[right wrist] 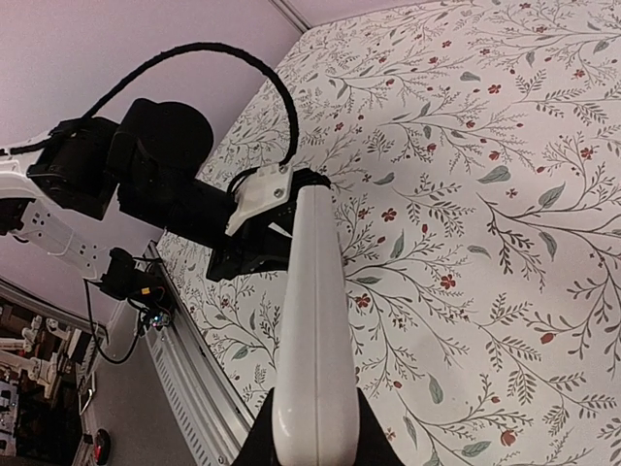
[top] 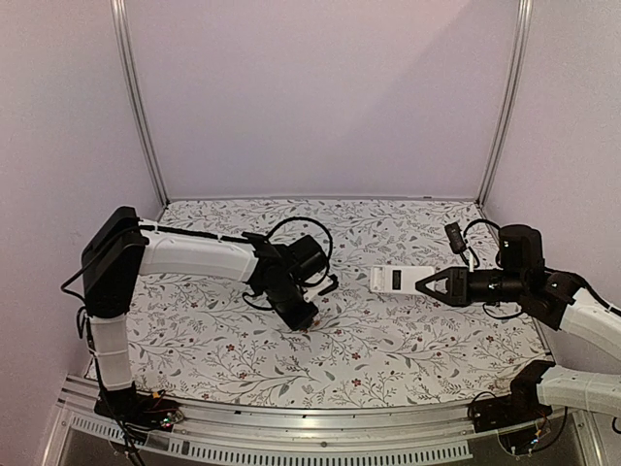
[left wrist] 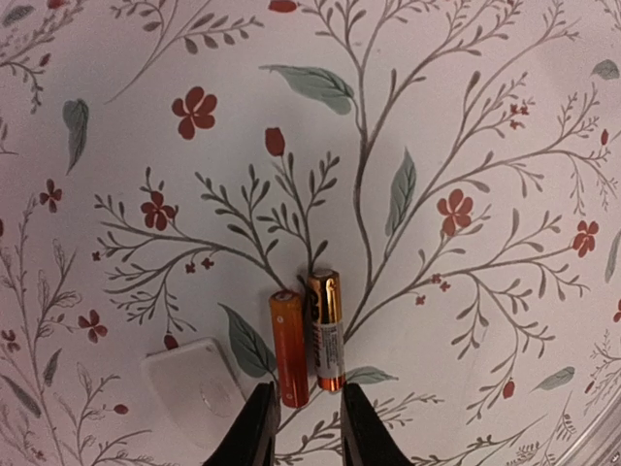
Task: Load the batteries into the remote control
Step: Pick up the battery from the center of the board.
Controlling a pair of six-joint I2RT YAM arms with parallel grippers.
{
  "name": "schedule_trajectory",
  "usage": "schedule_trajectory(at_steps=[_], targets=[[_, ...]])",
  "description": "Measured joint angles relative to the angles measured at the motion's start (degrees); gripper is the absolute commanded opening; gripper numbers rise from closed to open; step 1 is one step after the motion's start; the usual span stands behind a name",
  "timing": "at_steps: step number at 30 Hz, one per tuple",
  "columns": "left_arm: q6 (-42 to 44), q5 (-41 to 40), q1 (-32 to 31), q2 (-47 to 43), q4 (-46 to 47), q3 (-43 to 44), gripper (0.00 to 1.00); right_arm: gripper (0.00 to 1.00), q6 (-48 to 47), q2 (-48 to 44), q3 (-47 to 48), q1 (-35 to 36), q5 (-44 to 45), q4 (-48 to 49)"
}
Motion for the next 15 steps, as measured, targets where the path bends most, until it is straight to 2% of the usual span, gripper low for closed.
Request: schedule_trajectory(at_steps=[15], targets=[[0.3, -1.6, 0.0, 2.3, -0.9, 0.6, 0.17, 0.0, 0.5, 0.4, 0.0, -0.4, -0.9, 0.0]])
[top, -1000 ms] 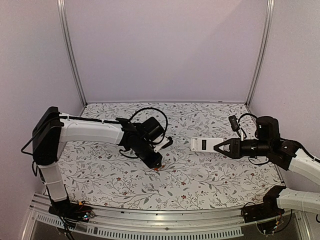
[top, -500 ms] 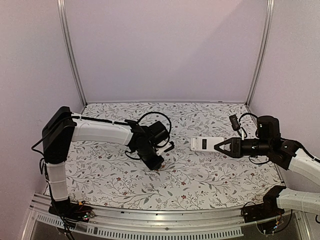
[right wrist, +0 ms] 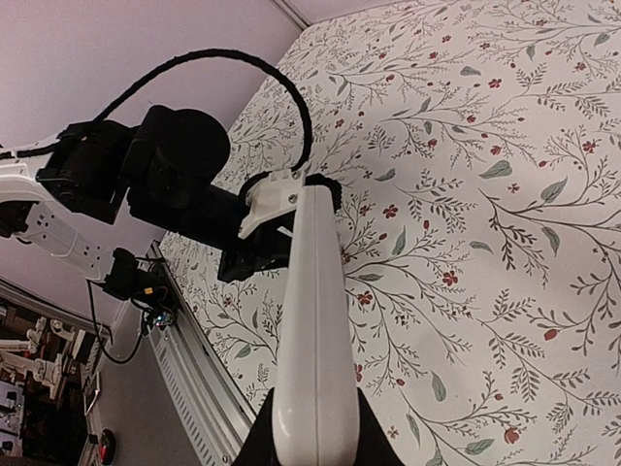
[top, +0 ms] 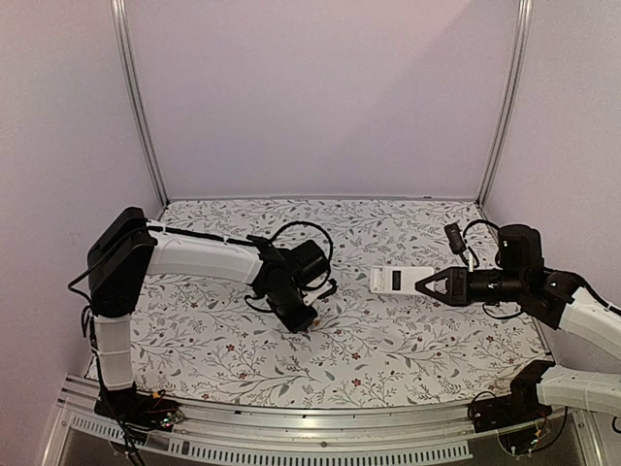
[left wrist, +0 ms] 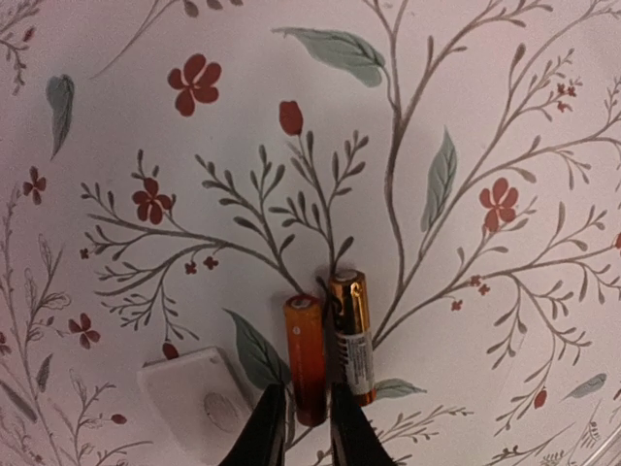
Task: Load the batteries into the remote control
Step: Pick up the battery from the center of the board, then place the battery at the center of the board.
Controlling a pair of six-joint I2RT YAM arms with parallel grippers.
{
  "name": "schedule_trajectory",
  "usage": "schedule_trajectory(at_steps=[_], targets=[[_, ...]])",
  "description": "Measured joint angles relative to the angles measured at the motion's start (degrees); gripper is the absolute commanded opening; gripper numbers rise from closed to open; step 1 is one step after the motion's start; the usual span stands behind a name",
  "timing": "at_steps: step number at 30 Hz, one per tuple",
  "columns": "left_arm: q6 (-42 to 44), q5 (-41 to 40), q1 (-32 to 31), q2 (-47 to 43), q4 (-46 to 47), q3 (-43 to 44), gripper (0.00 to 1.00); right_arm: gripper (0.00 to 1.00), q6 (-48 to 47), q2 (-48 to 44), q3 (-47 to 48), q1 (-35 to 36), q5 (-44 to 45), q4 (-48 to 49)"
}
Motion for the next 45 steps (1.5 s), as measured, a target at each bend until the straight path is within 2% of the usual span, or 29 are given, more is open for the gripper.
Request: schedule_trajectory(at_steps=[8, 15, 18, 21, 24, 27, 30, 33, 37, 40, 45], targets=[[0.3, -1.6, 0.3, 1.2, -0.7, 0.5, 0.12, 0.0, 0.1, 1.0, 0.0, -0.4, -0.7, 0.0], [0.1, -2.4, 0.4, 2.0, -1.3, 1.8, 0.0, 0.0, 0.1, 1.4, 0.0, -0.6, -1.0, 0.0], [-0.6, -2.6, 0.4, 1.7, -1.4, 1.8, 0.0, 0.0, 0.1, 1.8, 0.0, -0.7, -1.0, 0.0], [-2.3, -3.1, 0.5, -1.1, -1.1, 0.8, 0.0, 0.0, 0.1, 2.2, 0.0, -0.7, -1.1, 0.0], [-6.3, -4.5, 0.7, -8.2, 0.1, -2.8, 0.0, 0.0, 0.1, 2.8, 0.0, -0.7, -1.3, 0.0], [-13.9, -7.0, 0.9, -17.9, 3.1, -8.1, 0.0, 0.0, -0.1, 3.5, 0.1, -0.7, -1.4, 0.0], [-26.8, -11.2, 1.2, -26.5, 5.3, -13.9, 0.0, 0.0, -0.3, 3.7, 0.1, -0.7, -1.4, 0.0], [-41.1, -14.4, 2.3, -30.6, 5.6, -18.4, 0.0, 0.0, -0.6, 3.8, 0.2, -0.7, -1.5, 0.0], [-56.7, -15.8, 3.1, -28.5, 3.1, -20.1, 0.0, 0.0, -0.8, 3.8, 0.4, -0.7, -1.5, 0.0], [-65.3, -15.5, 3.1, -24.7, -0.2, -19.0, 0.0, 0.0, -0.8, 4.0, 0.9, -0.7, -1.5, 0.1], [-75.3, -14.8, 3.2, -20.5, -2.8, -19.8, 0.0, 0.0, -1.0, 4.0, 1.0, -0.7, -1.9, 0.4]])
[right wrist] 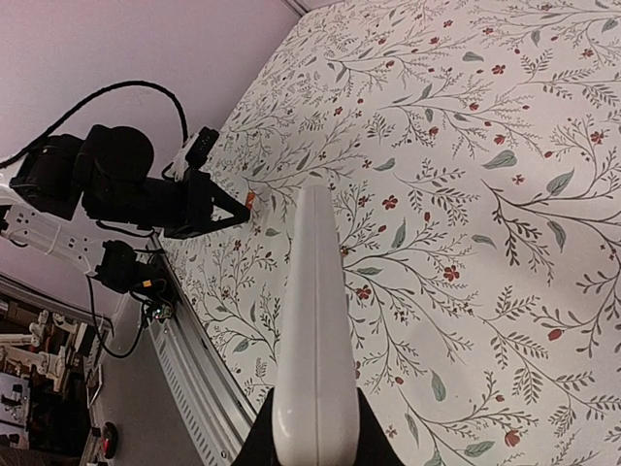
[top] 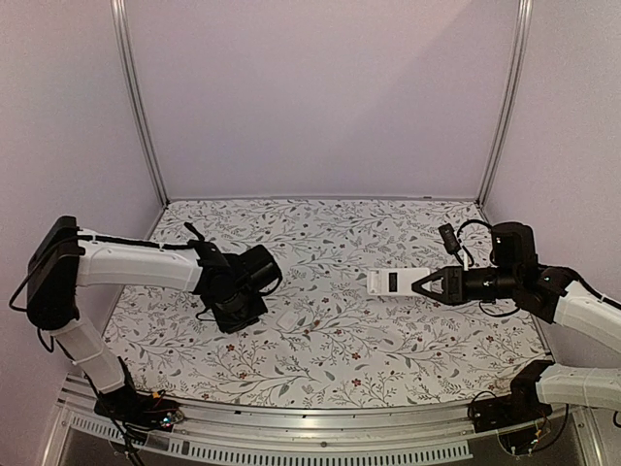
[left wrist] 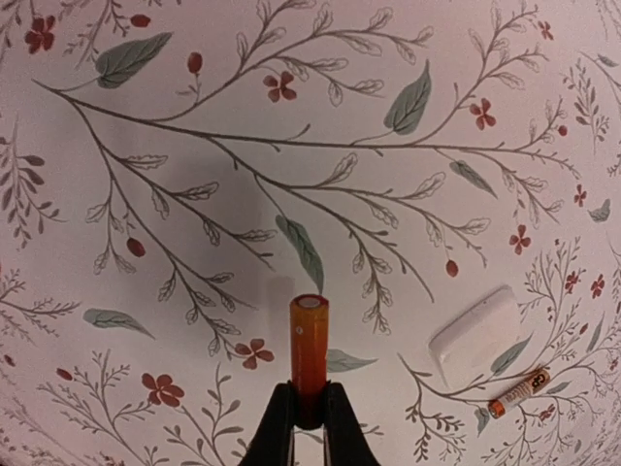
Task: Load the batteries into the remote control
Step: Place the battery at the center of the board.
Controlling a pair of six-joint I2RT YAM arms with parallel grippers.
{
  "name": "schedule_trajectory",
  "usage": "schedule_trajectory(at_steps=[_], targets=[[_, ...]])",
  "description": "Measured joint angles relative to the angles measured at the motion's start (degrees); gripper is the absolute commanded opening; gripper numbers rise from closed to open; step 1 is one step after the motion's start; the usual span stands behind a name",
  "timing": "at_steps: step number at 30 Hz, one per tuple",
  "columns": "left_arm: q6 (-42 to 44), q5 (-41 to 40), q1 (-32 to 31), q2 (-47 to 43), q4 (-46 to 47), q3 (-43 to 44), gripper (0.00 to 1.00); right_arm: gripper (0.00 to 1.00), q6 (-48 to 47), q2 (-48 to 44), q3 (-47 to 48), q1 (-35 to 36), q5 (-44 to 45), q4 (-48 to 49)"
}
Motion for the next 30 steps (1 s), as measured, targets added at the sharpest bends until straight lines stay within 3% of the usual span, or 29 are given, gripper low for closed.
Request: schedule_trajectory(at_steps=[12, 20, 26, 30], targets=[[-8.0, 4.4, 0.8, 6.8, 0.9, -0.2, 0.0, 0.0, -0.4, 0.0, 0.0, 0.0, -0.2, 0.0], [-8.5, 5.1, 1.1, 7.1, 1.7, 0.2, 0.46, 0.0, -0.6, -0.3, 0.0, 0.0, -0.2, 0.0], [-6.0, 4.7, 1.1, 5.4, 1.3, -0.1, 0.52, 0.0, -0.6, -1.2, 0.0, 0.0, -0.2, -0.1], [2.4, 3.0, 1.1, 0.1, 1.8, 0.1, 0.54, 0.0, -0.6, -2.4, 0.0, 0.0, -0.2, -0.3]])
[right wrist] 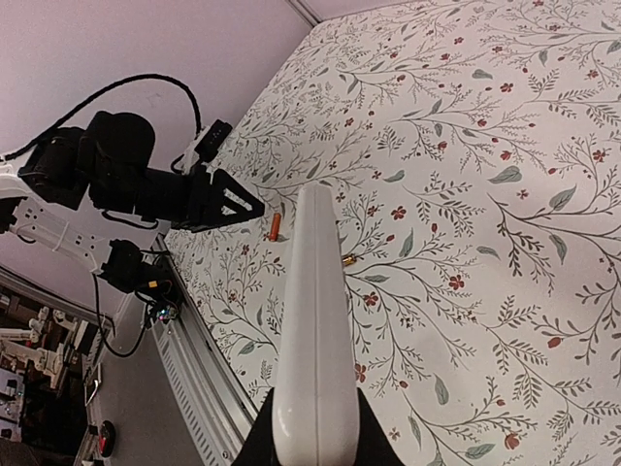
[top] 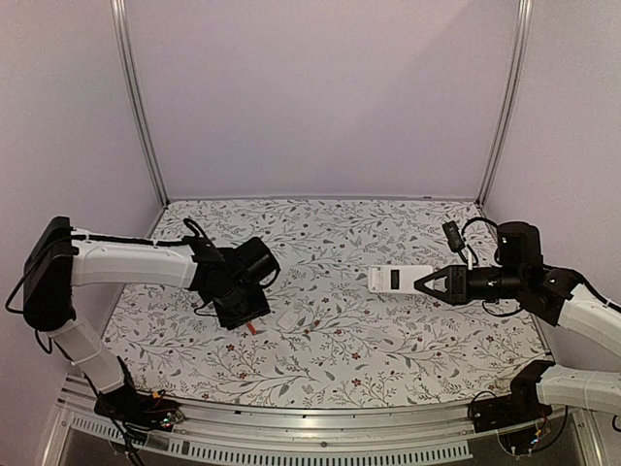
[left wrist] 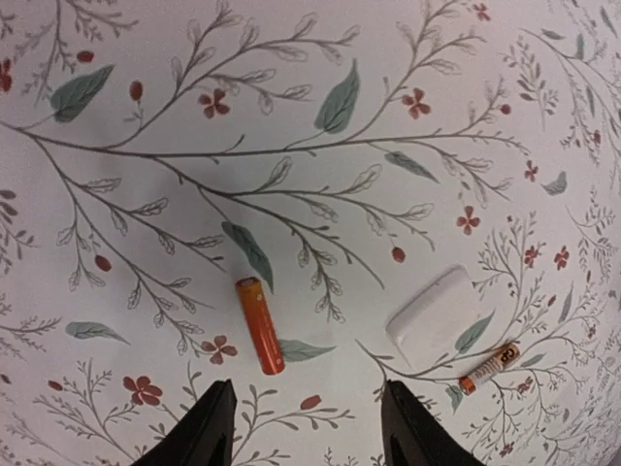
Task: Load the batteries into the remote control
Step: Place the battery at the center of the board, then pick up the battery from the center of the board.
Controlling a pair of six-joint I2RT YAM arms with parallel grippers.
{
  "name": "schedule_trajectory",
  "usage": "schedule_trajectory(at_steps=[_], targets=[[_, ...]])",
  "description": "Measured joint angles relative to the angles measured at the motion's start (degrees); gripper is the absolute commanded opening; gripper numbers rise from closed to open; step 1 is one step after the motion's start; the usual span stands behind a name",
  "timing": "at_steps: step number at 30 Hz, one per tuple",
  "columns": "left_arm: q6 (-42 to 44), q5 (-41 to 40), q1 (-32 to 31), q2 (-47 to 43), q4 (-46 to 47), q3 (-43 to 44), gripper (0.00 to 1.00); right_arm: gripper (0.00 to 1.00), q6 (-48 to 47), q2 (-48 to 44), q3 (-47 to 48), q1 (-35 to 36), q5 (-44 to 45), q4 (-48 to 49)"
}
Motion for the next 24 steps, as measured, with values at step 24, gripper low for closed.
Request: schedule_trajectory(at_steps=[24], targets=[[107.4, 13.9, 2.5, -10.5, -0.7, 2.6, 0.81, 0.0, 0.1, -2.4, 0.0, 0.0, -3.1, -0.1]])
